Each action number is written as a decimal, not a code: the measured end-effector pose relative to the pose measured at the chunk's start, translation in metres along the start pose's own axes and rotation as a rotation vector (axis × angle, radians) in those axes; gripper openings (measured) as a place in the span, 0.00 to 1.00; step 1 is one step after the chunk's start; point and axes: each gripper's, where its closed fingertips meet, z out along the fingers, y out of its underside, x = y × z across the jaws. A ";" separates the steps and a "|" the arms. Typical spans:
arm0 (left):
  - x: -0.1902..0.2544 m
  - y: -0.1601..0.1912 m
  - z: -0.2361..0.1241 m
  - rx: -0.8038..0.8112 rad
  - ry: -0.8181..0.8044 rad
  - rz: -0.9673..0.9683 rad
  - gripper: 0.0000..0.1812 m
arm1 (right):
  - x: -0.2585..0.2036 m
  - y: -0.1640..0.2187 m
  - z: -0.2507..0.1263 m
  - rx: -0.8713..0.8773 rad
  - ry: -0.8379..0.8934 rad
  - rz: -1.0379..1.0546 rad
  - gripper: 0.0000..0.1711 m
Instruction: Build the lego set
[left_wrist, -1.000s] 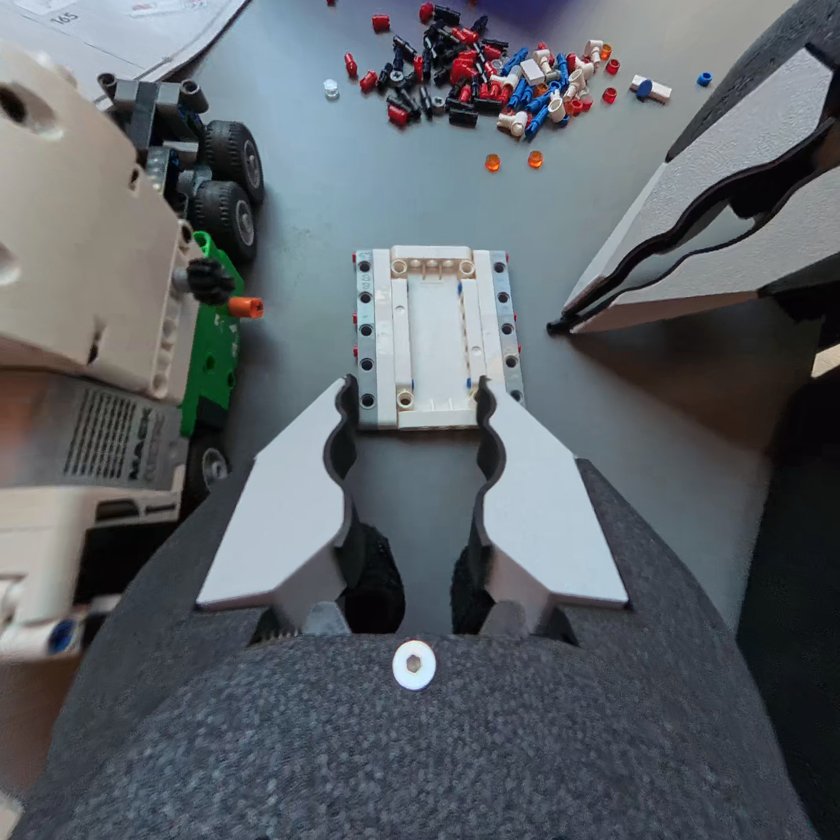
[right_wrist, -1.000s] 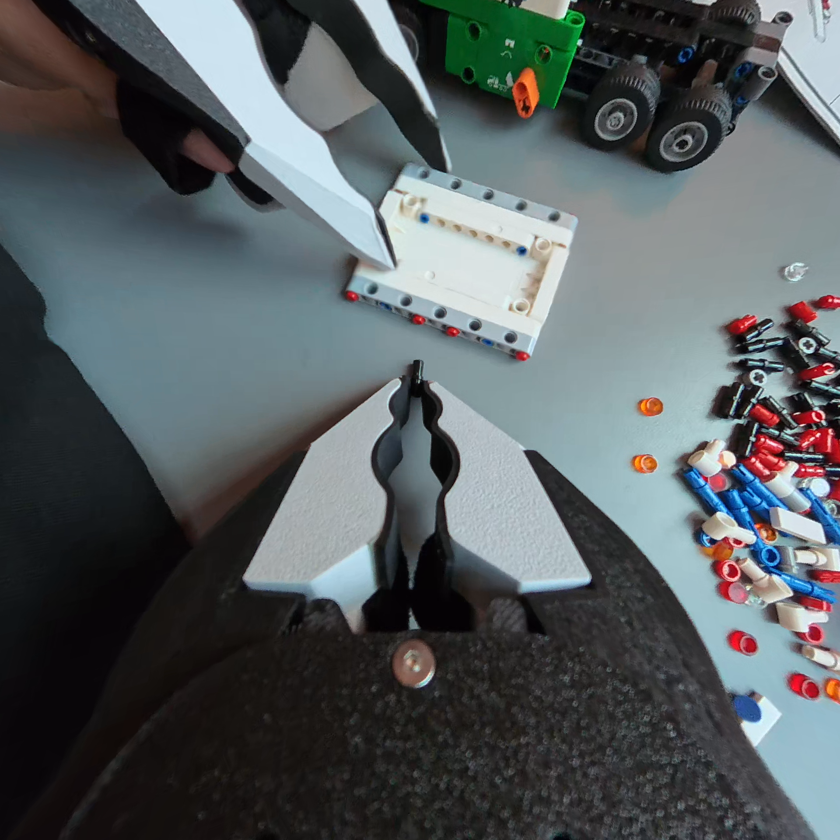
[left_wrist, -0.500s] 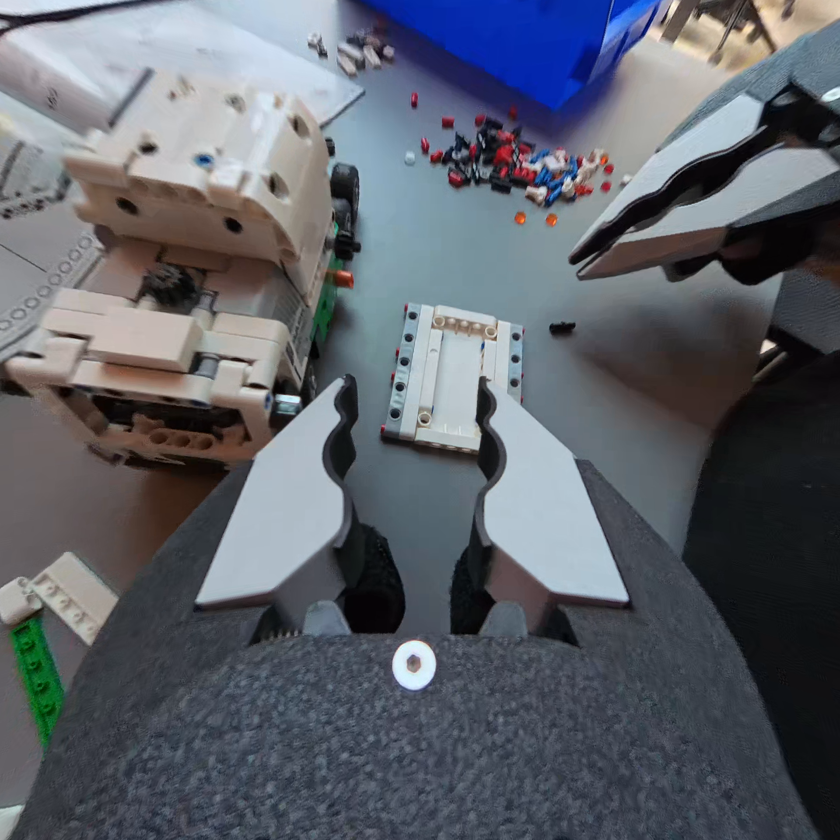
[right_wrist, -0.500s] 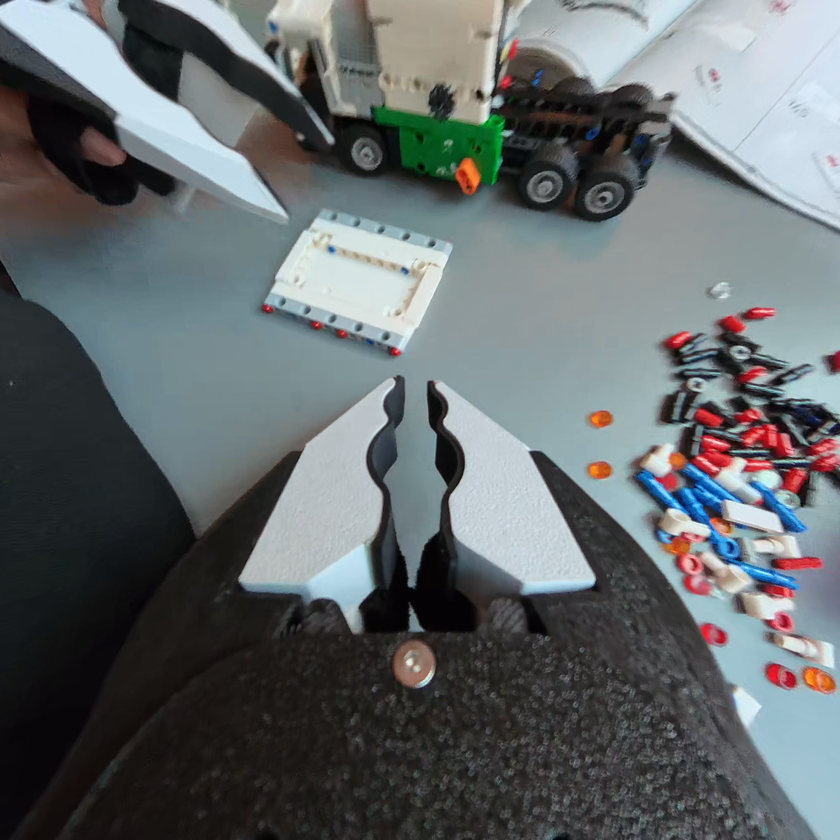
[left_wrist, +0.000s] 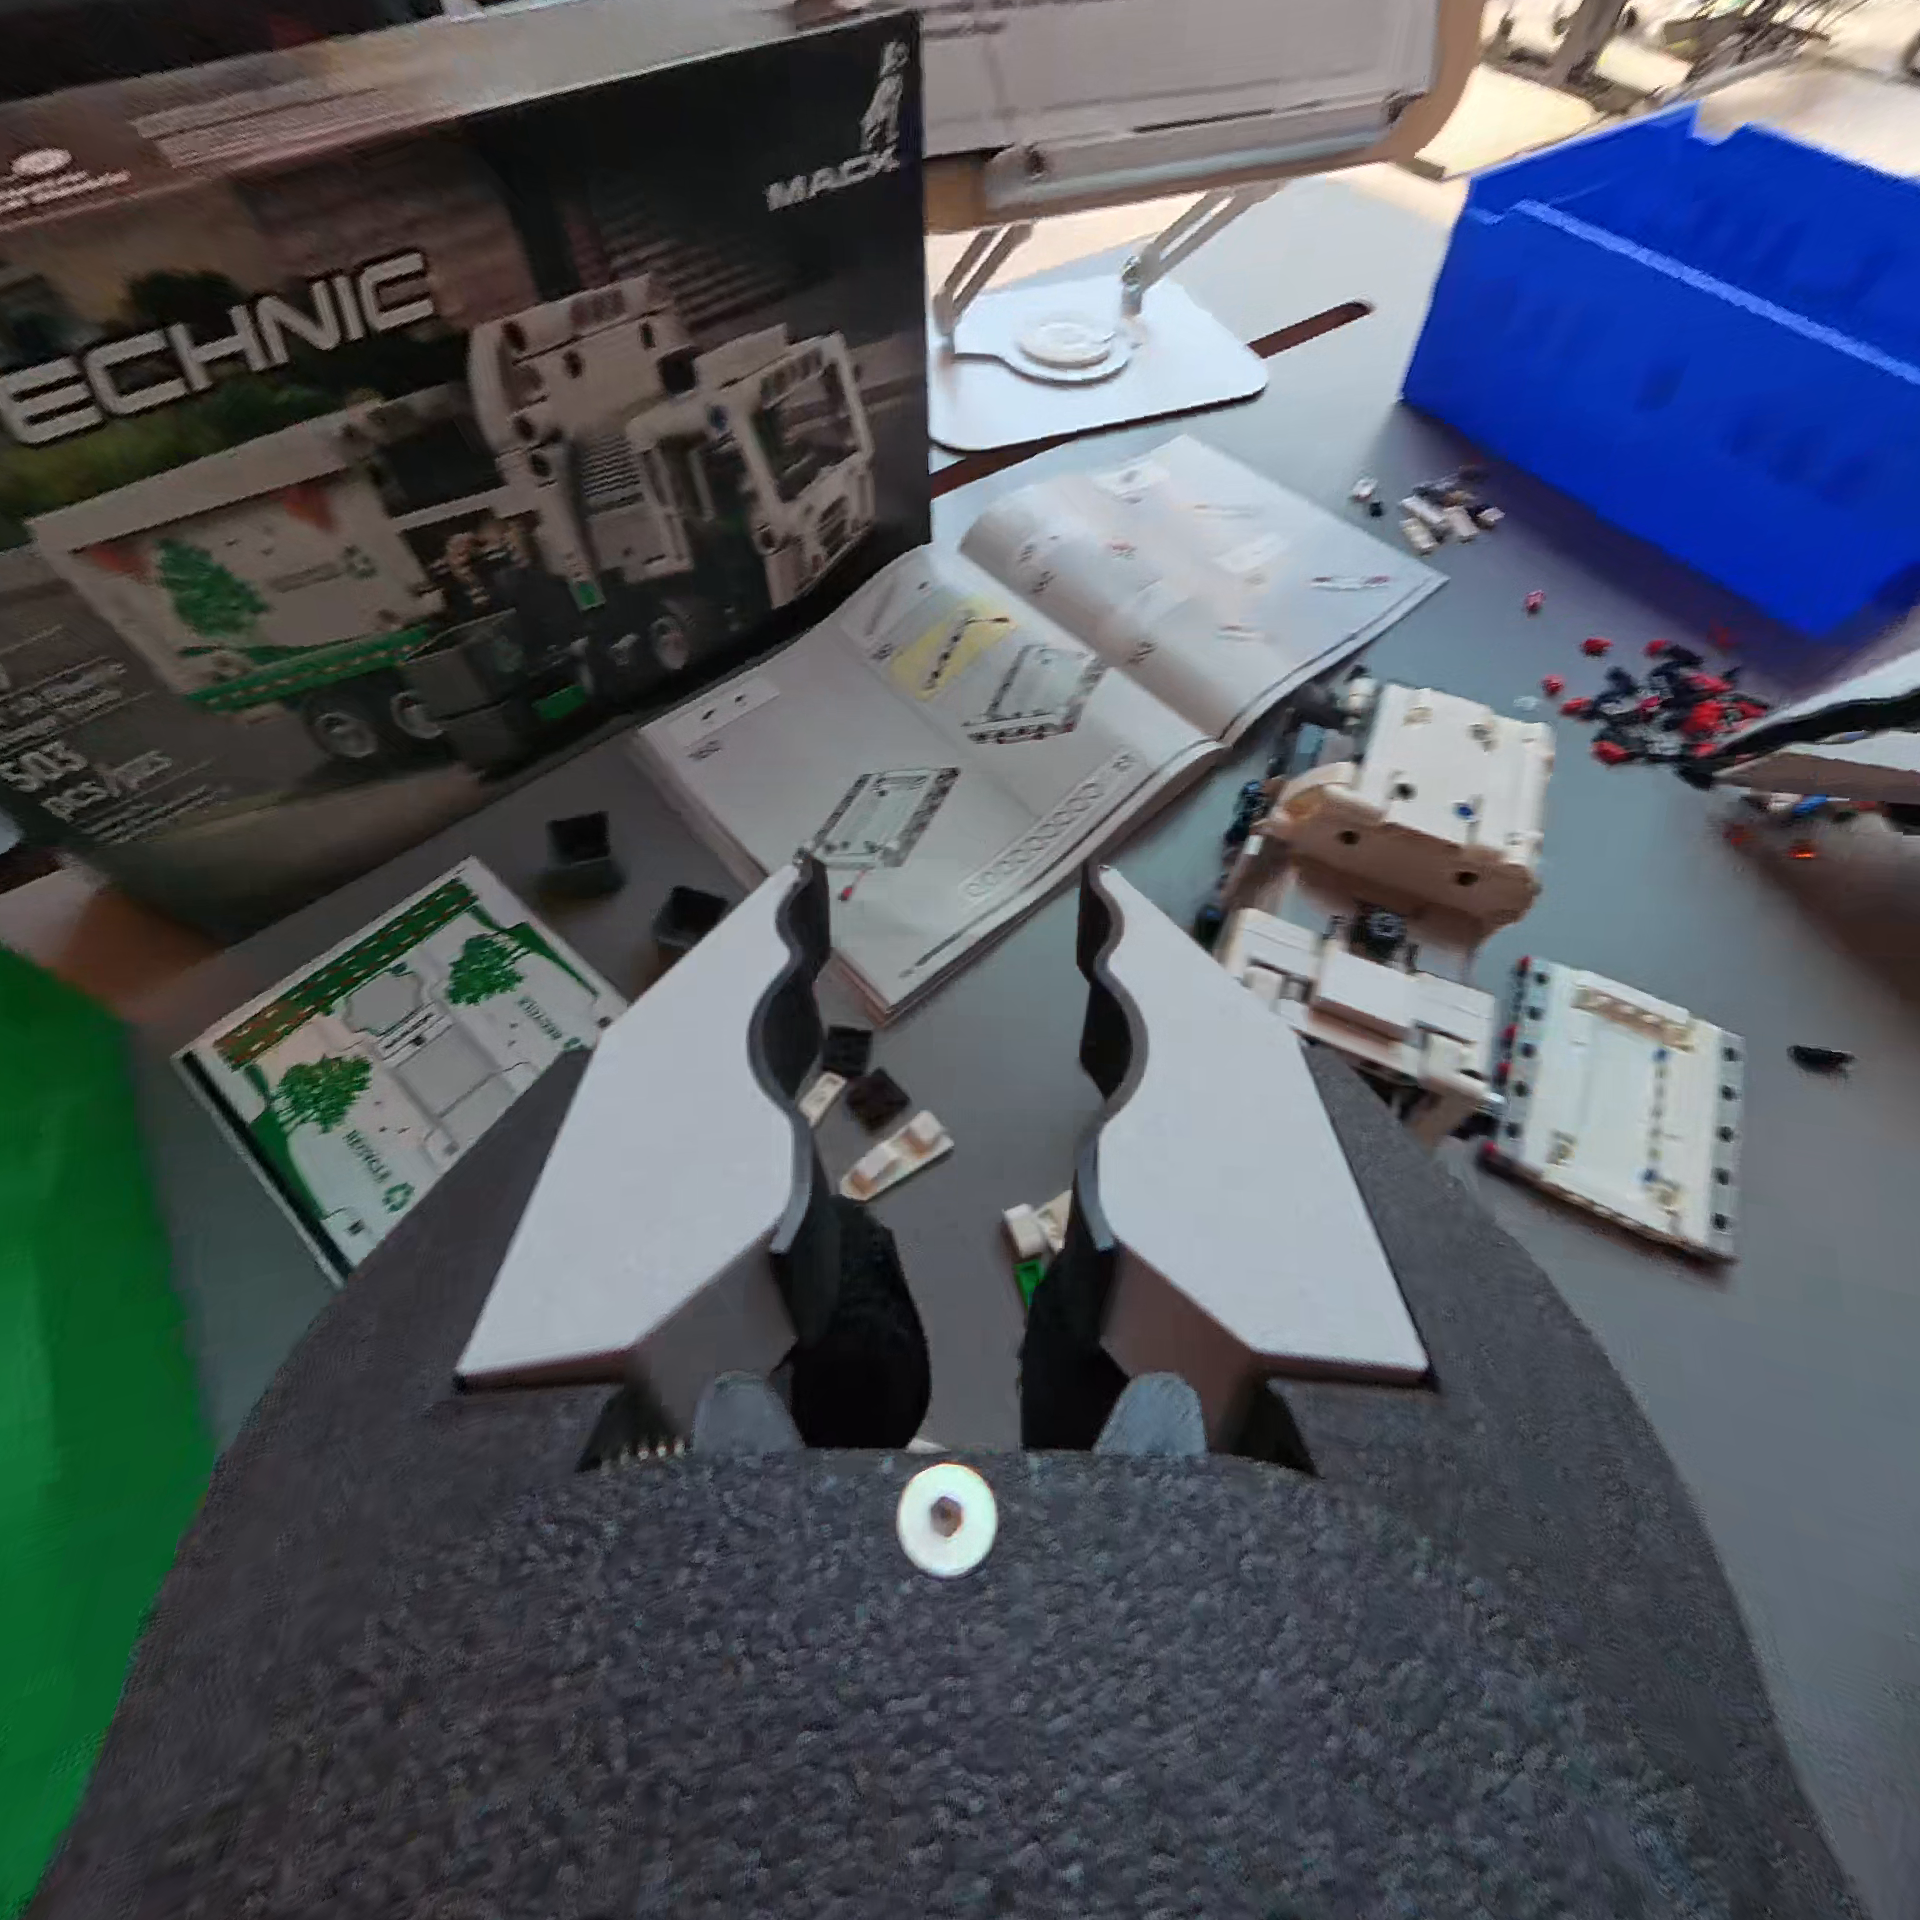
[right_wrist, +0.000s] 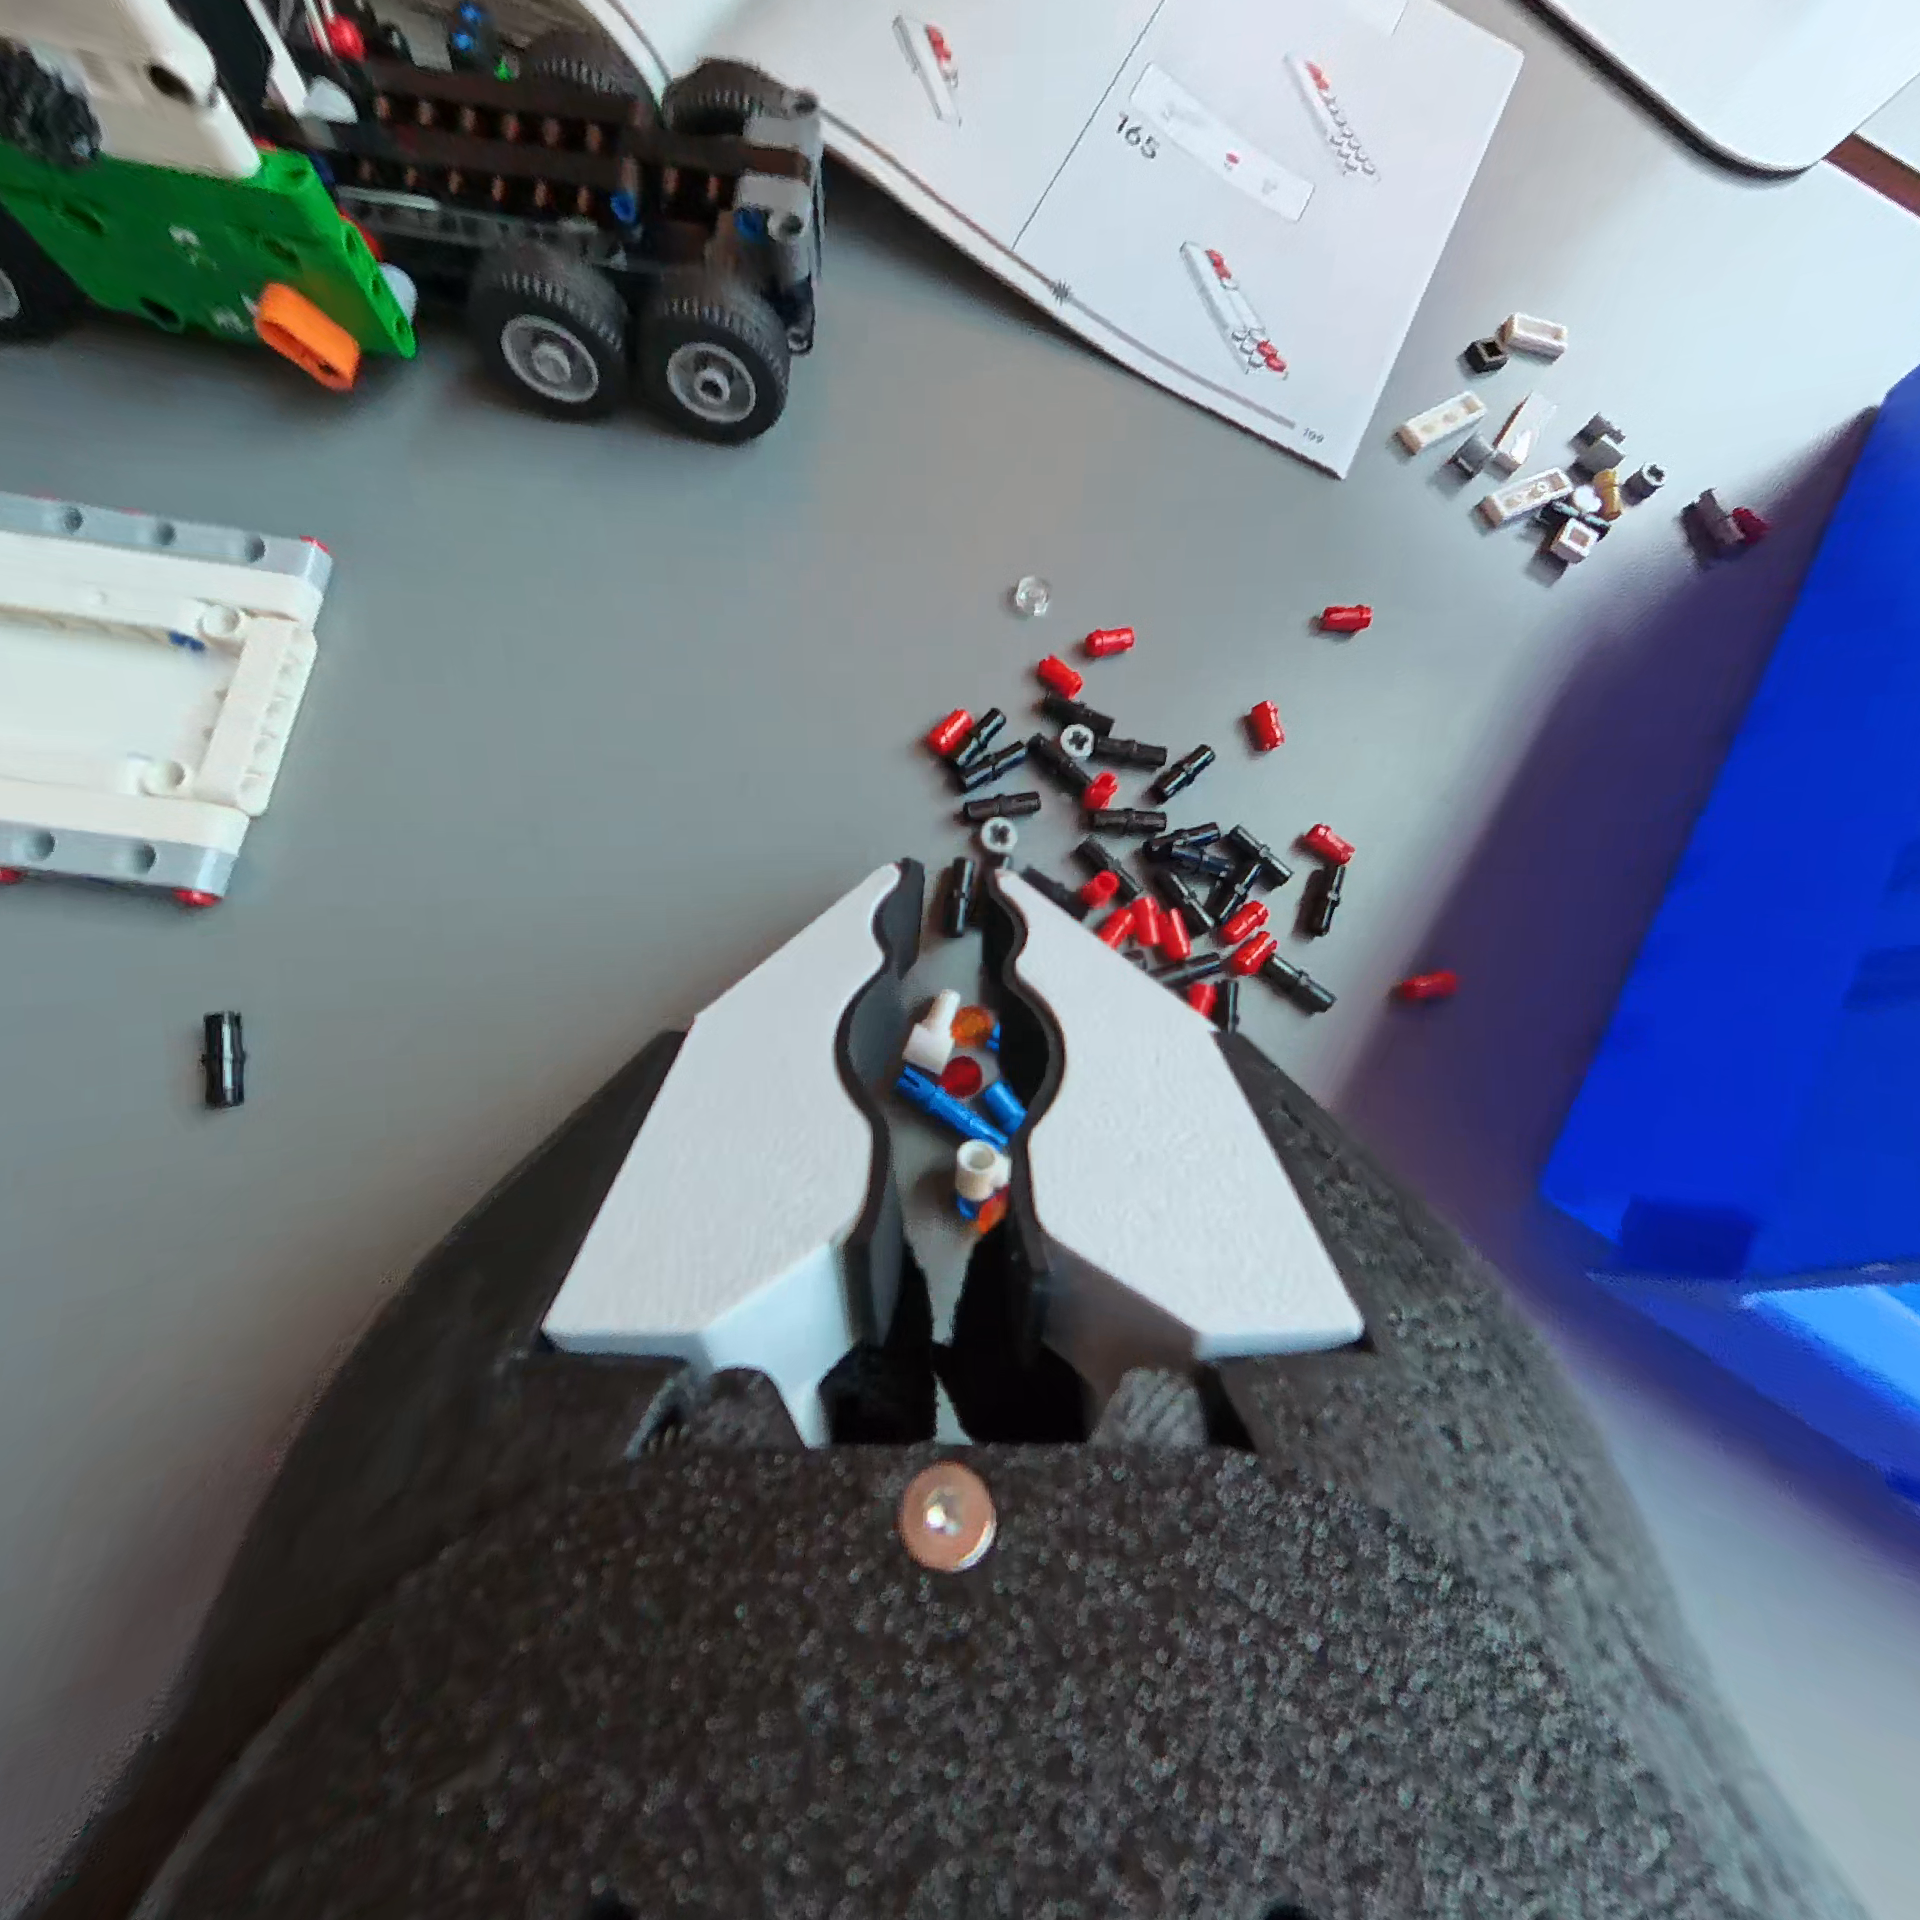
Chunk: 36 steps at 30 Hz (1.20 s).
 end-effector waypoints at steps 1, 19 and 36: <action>-0.011 0.004 0.007 -0.035 -0.031 0.003 0.25 | 0.001 0.004 0.000 -0.011 0.014 -0.018 0.06; -0.036 0.024 0.097 -0.262 -0.015 0.106 0.25 | -0.007 0.007 0.008 -0.012 -0.034 -0.038 0.02; -0.035 0.031 0.091 -0.238 -0.038 0.096 0.25 | -0.102 0.030 -0.033 -0.077 -0.393 -0.215 0.02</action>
